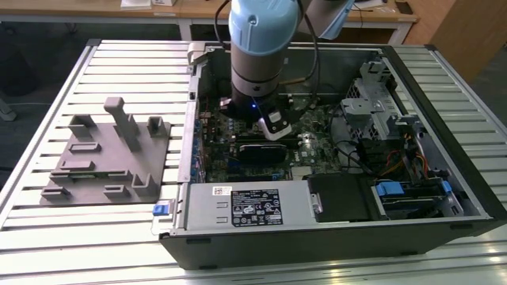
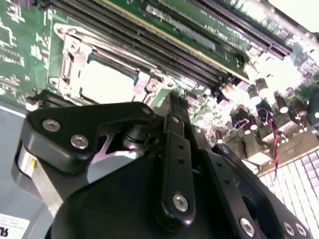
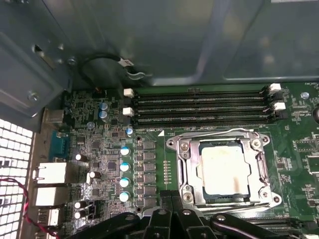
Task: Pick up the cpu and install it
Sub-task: 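Install the second cpu locking lever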
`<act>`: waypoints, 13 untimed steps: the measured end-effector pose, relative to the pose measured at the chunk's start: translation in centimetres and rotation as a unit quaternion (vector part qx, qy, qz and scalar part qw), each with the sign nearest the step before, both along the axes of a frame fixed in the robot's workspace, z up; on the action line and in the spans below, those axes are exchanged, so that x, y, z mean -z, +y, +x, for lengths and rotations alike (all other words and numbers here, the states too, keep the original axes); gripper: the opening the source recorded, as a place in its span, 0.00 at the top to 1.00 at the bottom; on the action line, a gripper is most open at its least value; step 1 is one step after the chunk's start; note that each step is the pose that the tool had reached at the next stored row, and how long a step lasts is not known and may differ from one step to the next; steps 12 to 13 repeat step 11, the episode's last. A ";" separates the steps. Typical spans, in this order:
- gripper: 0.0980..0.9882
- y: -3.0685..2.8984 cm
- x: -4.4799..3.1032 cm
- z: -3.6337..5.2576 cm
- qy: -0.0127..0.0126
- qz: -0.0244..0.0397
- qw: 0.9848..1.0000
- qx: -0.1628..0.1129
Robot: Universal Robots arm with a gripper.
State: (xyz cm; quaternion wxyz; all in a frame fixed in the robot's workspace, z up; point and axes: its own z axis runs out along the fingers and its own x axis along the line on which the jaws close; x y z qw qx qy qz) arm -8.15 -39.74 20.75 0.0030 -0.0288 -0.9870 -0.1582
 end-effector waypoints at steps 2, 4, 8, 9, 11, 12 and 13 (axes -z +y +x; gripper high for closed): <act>0.99 0.00 -0.22 0.00 0.000 0.001 1.000 0.000; 0.99 0.00 -0.45 0.00 0.000 0.002 1.000 0.000; 0.99 0.00 -0.91 0.00 0.000 0.006 1.000 0.000; 0.99 0.00 -1.00 0.00 0.000 0.006 1.000 0.000; 0.99 0.00 -1.12 0.00 0.000 0.006 1.000 0.000; 0.99 0.00 -1.12 0.00 0.000 0.006 1.000 0.000; 0.99 0.00 -1.12 0.00 0.000 0.006 1.000 0.000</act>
